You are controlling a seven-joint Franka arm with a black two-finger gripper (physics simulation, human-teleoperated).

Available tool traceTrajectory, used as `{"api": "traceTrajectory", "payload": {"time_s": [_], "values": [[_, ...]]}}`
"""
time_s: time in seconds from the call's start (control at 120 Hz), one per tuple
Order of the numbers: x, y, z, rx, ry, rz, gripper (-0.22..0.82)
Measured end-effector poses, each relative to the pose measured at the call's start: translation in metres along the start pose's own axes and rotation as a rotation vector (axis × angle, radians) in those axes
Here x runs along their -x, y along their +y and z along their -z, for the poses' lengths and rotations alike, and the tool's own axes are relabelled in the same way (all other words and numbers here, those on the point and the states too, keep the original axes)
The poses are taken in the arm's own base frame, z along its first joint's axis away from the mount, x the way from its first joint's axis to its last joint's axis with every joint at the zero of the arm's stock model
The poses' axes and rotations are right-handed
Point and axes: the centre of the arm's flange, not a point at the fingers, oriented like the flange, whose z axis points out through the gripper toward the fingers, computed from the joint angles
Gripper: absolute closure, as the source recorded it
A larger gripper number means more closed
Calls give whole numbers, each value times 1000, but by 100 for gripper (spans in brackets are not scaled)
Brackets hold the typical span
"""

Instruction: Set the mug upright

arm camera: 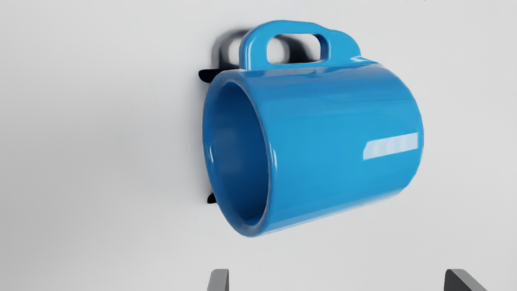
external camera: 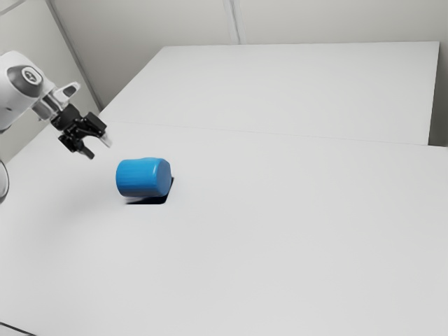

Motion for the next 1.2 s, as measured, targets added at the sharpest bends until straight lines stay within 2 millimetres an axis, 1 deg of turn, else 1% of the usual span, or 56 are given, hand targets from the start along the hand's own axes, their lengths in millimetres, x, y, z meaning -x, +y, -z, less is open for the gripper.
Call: {"api": "traceTrajectory", "payload": {"time_s": [0.3, 0.375, 0.5, 0.6, 0.675, 0.8, 0.842, 0.925, 1.117, 1.167, 1.2], "values": [[-4, -18, -29, 94, 33, -42, 3], [-3, -22, -40, 127, 43, -44, 3], [-1, -35, -53, 182, 68, -38, 3], [-2, -41, -66, 222, 91, -40, 3], [-4, -45, -72, 248, 114, -45, 3], [0, -52, -85, 315, 156, -39, 3], [0, -52, -87, 335, 172, -43, 3], [4, -54, -98, 390, 204, -42, 3], [5, -56, -111, 472, 268, -67, 3], [4, -56, -114, 485, 279, -77, 5], [4, -56, -115, 494, 286, -83, 8]]}}
